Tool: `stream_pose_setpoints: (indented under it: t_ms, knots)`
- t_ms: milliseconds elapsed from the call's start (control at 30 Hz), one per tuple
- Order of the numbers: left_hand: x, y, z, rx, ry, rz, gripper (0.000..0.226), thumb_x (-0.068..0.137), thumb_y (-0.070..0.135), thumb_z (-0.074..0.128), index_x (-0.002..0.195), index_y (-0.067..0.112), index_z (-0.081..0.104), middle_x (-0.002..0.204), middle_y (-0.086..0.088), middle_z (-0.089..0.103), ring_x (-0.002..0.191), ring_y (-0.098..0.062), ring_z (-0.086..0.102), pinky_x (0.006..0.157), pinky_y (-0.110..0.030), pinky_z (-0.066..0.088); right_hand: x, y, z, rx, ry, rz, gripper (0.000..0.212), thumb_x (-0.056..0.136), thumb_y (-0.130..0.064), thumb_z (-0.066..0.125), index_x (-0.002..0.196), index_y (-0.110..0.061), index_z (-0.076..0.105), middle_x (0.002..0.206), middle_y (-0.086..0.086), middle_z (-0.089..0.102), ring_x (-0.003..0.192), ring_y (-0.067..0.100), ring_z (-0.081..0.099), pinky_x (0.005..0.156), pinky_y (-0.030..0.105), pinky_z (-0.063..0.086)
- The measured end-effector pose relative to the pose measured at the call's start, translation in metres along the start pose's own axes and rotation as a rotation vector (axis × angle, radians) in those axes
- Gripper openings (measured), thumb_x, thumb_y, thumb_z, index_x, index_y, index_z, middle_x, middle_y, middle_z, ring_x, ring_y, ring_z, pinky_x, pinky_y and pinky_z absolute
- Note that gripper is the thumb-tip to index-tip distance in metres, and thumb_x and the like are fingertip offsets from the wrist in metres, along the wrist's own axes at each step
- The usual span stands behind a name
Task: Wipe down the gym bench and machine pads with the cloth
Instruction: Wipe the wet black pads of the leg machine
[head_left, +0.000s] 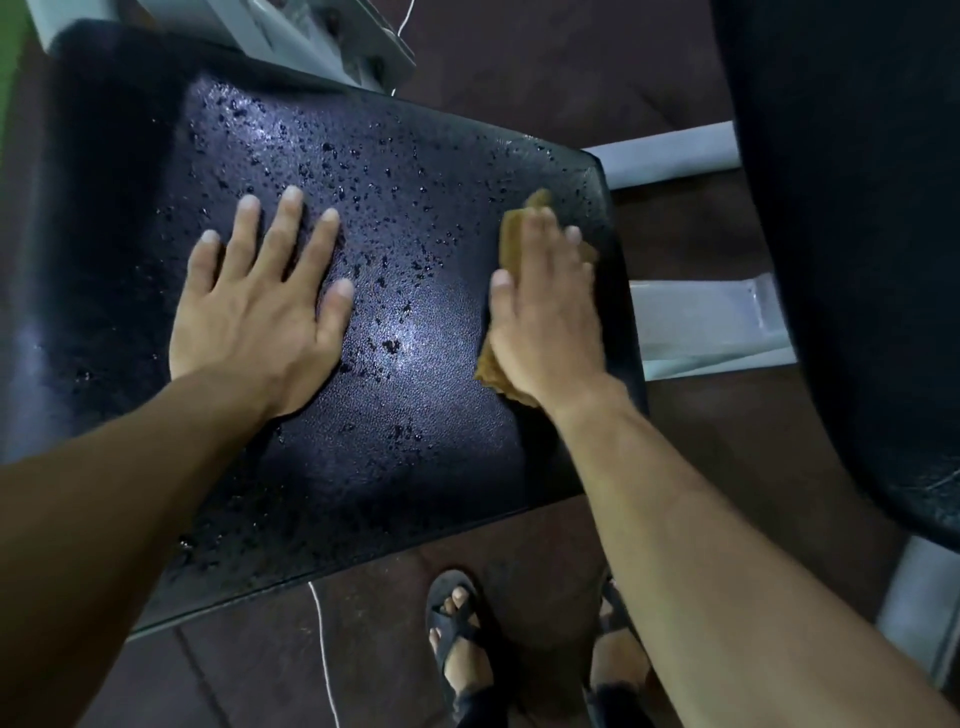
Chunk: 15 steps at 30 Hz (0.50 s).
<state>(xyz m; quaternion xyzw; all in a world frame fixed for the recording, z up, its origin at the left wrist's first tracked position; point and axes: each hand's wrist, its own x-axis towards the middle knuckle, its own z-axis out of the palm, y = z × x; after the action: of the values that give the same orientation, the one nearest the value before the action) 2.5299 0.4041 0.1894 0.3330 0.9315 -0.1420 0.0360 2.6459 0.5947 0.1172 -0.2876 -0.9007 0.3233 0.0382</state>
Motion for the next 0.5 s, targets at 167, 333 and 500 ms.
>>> stream_pose_setpoints:
  t_ms: [167,333,500]
  knots:
    - [-0.001,0.001,-0.003,-0.014,-0.002,-0.019,0.062,0.097,0.055,0.0,0.154,0.031,-0.003,0.163,0.003,-0.007,0.149,-0.023,-0.004,0.119,-0.046,0.004,-0.046,-0.038,0.007,-0.043,-0.069,-0.204,0.058,0.102,-0.048,0.026,0.154,-0.024,0.017,0.164,-0.001,0.005,0.15,0.026,-0.001,0.121,0.046,0.007]
    - [-0.001,0.002,-0.004,-0.008,-0.035,-0.036,0.064,0.094,0.056,-0.005,0.153,0.032,-0.008,0.162,0.005,-0.012,0.149,-0.02,-0.009,0.119,-0.044,0.001,-0.056,-0.012,0.006,-0.107,-0.094,-0.144,0.053,0.099,-0.041,0.03,0.151,-0.037,0.019,0.164,-0.001,0.006,0.15,0.03,0.002,0.118,0.047,0.011]
    - [-0.002,0.003,-0.004,-0.012,-0.044,-0.047,0.063,0.094,0.056,-0.006,0.153,0.032,-0.011,0.161,0.005,-0.014,0.149,-0.02,-0.01,0.12,-0.043,0.001,-0.01,0.021,-0.003,-0.109,0.013,0.054,0.057,0.099,-0.037,0.028,0.154,-0.023,0.02,0.162,0.012,0.012,0.148,0.037,0.008,0.118,0.049,0.015]
